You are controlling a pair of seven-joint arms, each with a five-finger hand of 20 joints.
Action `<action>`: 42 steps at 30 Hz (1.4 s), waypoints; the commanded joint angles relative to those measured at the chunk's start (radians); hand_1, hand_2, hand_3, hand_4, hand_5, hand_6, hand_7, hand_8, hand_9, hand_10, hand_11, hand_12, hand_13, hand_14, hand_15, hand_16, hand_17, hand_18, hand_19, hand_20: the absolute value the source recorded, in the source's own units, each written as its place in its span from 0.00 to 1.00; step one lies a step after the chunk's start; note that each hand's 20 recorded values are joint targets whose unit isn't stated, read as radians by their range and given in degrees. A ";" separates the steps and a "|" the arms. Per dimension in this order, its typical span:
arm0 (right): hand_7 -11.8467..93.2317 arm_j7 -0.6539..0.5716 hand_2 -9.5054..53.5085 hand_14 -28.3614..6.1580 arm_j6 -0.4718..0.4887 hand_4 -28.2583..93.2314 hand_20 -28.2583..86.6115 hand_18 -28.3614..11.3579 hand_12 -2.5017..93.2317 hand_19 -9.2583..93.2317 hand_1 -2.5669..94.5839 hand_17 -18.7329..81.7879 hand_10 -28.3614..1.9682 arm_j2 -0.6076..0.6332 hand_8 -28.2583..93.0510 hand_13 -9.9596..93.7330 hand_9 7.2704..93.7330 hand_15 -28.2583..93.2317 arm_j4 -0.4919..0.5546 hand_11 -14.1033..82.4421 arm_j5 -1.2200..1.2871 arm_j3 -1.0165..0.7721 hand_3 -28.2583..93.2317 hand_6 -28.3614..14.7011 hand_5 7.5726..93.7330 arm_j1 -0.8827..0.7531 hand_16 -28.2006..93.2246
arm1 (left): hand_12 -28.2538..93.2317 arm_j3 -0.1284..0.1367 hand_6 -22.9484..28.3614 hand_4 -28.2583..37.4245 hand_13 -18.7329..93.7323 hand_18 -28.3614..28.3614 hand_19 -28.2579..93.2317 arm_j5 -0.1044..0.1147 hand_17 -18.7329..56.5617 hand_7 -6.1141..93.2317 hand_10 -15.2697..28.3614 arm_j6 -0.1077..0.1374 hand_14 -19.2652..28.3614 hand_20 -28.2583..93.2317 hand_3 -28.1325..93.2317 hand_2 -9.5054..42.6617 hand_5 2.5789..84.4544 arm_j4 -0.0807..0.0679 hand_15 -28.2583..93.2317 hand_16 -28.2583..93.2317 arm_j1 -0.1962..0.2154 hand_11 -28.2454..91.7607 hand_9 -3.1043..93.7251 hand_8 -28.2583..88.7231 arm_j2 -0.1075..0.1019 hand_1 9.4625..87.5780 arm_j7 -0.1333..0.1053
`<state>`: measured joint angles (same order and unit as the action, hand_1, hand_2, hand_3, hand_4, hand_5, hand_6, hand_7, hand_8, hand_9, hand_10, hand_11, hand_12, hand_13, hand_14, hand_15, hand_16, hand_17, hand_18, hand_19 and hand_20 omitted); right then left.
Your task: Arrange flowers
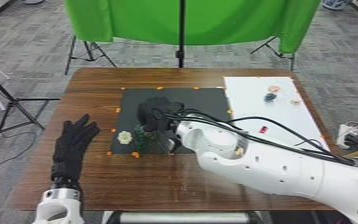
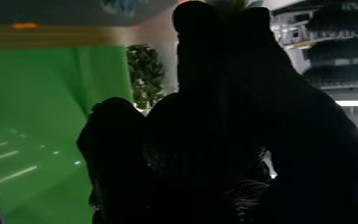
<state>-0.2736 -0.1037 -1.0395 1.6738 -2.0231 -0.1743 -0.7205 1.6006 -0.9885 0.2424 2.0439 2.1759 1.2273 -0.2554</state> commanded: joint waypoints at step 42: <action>0.27 -0.138 0.12 0.73 0.026 0.11 0.77 0.41 0.25 1.00 0.35 0.82 0.47 0.193 0.16 0.97 0.83 0.72 0.081 0.35 0.021 -0.238 0.77 0.67 0.69 -0.053 0.51 | 0.32 0.009 0.62 0.00 0.42 0.74 0.34 -0.014 0.28 0.09 0.69 -0.010 0.80 0.37 0.68 0.58 0.42 0.013 0.43 0.21 0.053 0.37 0.43 0.20 0.018 0.14 0.029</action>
<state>-0.3412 -0.0671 -0.9692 1.7285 -1.9960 -0.3472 -0.7898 1.6100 -0.9988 0.2305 2.0552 2.1972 1.2313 -0.2372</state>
